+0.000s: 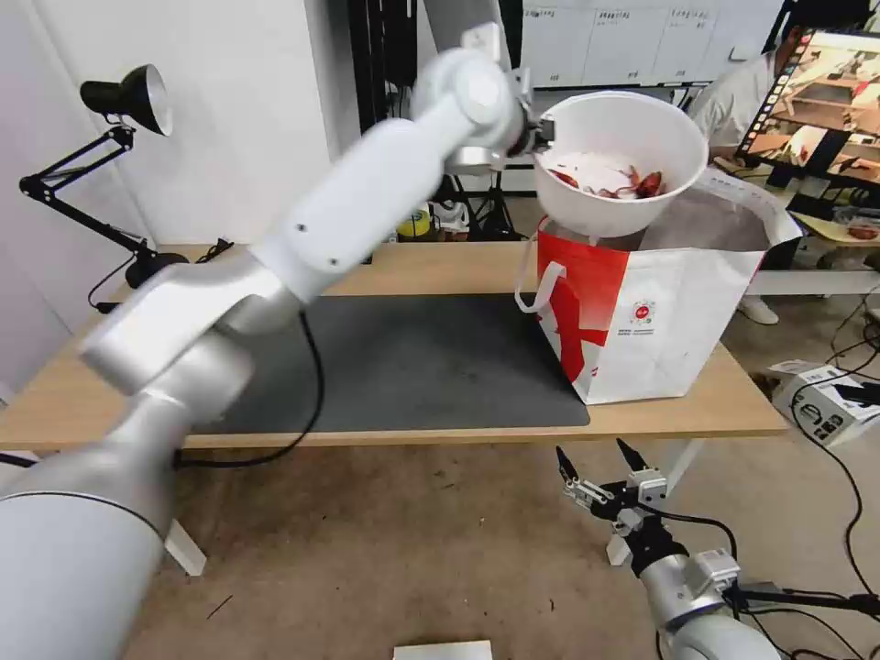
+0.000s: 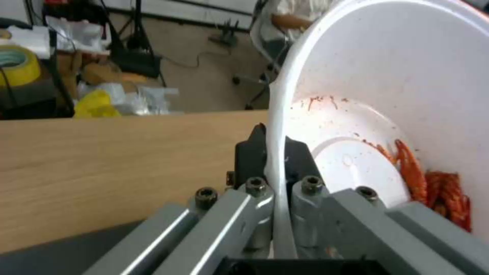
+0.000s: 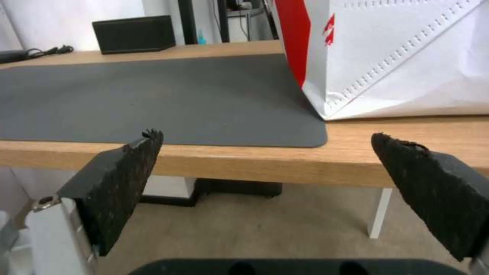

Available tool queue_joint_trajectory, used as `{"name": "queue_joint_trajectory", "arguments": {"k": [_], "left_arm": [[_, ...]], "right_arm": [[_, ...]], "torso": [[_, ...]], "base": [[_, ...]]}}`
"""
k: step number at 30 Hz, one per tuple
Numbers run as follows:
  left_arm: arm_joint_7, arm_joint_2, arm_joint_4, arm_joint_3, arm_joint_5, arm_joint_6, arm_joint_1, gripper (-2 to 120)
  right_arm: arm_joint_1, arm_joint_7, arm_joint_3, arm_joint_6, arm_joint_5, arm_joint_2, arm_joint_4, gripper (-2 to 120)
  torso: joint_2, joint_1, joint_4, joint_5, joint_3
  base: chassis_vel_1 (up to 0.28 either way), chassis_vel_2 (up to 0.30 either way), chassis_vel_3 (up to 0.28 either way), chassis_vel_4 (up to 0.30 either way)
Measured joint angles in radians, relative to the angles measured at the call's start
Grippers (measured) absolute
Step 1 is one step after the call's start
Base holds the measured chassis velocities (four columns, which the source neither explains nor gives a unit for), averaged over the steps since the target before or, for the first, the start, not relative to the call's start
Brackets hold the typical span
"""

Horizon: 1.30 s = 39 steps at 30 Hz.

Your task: Pick up the trash from the table and place it into the takeout bag.

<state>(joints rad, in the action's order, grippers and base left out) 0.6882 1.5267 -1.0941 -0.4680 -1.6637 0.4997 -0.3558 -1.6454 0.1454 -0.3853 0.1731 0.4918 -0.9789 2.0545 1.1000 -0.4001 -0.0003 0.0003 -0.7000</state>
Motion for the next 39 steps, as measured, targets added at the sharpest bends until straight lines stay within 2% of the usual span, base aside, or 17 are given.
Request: {"name": "queue_joint_trajectory", "arguments": {"k": [3, 18, 31, 39], "left_arm": [[0.010, 0.031, 0.004, -0.020, 0.066, -0.101, 0.021, 0], [-0.029, 0.022, -0.041, -0.153, 0.323, -0.269, 0.085, 0], [-0.044, 0.008, -0.071, -0.207, 0.380, -0.290, 0.100, 0], [-0.084, -0.020, -0.121, -0.230, 0.330, -0.210, 0.106, 0]], "right_arm": [[0.000, 0.000, 0.000, 0.000, 0.000, 0.000, 0.000, 100], [0.000, 0.000, 0.000, 0.000, 0.000, 0.000, 0.000, 100], [0.000, 0.000, 0.000, 0.000, 0.000, 0.000, 0.000, 100], [0.000, 0.000, 0.000, 0.000, 0.000, 0.000, 0.000, 100]], "torso": [[0.000, 0.000, 0.0002, -0.0001, 0.000], [0.000, 0.000, 0.0003, -0.0003, 0.000], [0.000, 0.000, 0.0003, -0.0003, 0.000], [0.000, 0.000, 0.0002, -0.0004, 0.000]], "base": [[0.000, 0.000, 0.000, 0.000], [0.000, 0.000, 0.000, 0.000], [0.000, 0.000, 0.000, 0.000], [0.000, 0.000, 0.000, 0.000]]}}
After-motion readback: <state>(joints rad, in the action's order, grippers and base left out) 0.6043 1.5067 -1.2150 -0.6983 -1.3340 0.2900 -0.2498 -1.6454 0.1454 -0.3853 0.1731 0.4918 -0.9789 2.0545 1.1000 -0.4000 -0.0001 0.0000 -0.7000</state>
